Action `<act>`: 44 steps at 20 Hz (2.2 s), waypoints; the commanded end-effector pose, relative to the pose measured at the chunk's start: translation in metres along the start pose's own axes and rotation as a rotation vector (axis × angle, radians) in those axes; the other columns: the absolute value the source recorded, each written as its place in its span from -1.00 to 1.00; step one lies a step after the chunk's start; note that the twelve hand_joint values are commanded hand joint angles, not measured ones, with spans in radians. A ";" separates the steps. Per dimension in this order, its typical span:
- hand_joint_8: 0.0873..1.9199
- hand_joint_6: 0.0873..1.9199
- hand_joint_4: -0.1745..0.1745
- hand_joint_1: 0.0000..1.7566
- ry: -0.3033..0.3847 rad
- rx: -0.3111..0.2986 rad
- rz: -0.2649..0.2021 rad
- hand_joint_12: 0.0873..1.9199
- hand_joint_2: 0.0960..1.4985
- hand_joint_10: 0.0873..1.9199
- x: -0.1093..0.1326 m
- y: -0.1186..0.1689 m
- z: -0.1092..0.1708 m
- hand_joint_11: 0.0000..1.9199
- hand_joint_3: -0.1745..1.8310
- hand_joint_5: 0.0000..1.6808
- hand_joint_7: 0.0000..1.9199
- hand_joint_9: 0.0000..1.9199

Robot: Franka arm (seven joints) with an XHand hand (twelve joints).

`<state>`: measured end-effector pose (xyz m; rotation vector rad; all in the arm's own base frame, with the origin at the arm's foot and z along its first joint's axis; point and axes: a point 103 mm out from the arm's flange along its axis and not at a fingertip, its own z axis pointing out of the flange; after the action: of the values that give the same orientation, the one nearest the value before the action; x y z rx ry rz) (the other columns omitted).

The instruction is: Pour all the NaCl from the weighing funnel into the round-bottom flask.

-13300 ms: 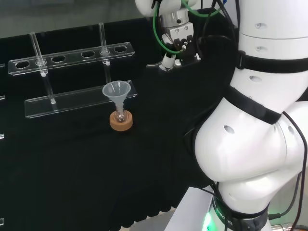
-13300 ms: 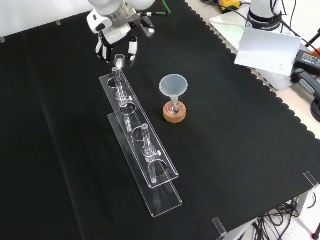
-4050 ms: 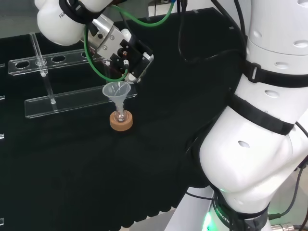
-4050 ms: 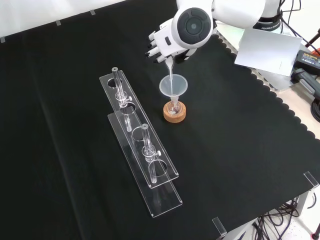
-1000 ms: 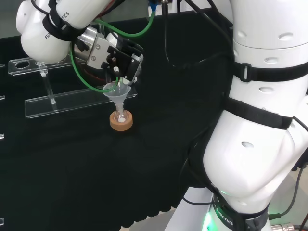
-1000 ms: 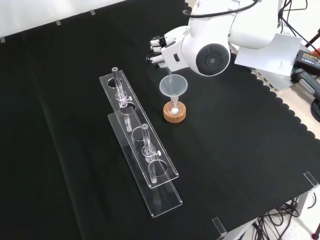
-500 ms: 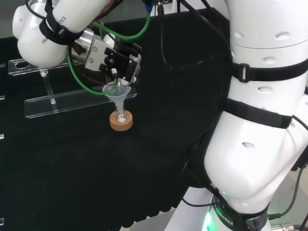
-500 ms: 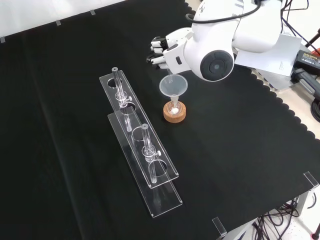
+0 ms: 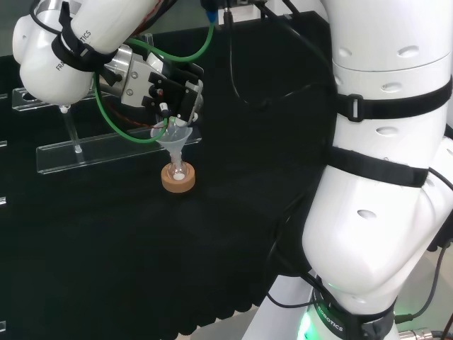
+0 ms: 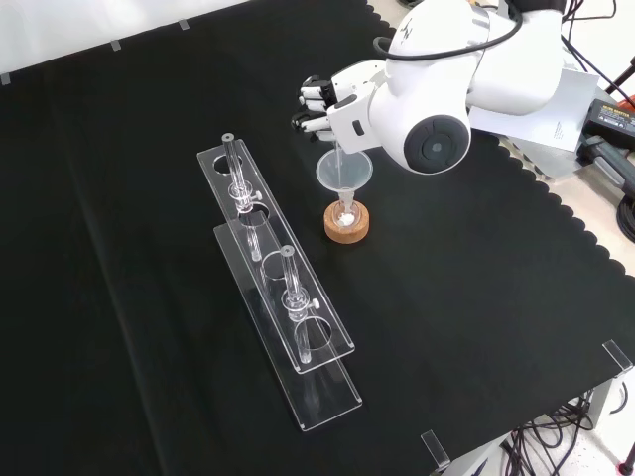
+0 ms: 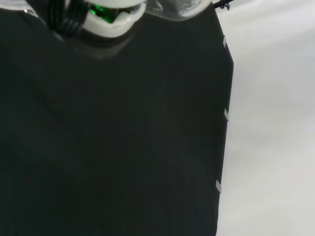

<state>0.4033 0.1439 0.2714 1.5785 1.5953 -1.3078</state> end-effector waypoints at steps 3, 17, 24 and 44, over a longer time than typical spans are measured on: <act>-0.36 -0.52 1.00 0.28 -0.029 0.003 0.003 -0.12 -0.10 -0.88 0.003 0.000 -0.001 0.07 -0.33 0.56 -0.37 0.12; -0.36 -0.52 1.00 0.28 -0.046 -0.002 0.001 -0.12 -0.10 -0.88 0.005 0.000 0.001 0.07 -0.33 0.57 -0.37 0.12; -0.36 -0.52 1.00 0.28 -0.069 -0.006 0.004 -0.12 -0.10 -0.88 0.006 0.000 -0.004 0.07 -0.33 0.57 -0.37 0.12; -0.36 -0.52 1.00 0.28 -0.047 -0.020 0.004 -0.12 -0.10 -0.89 0.002 0.000 -0.004 0.07 -0.33 0.57 -0.37 0.12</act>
<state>0.4041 0.1513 0.2698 1.5141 1.5613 -1.3228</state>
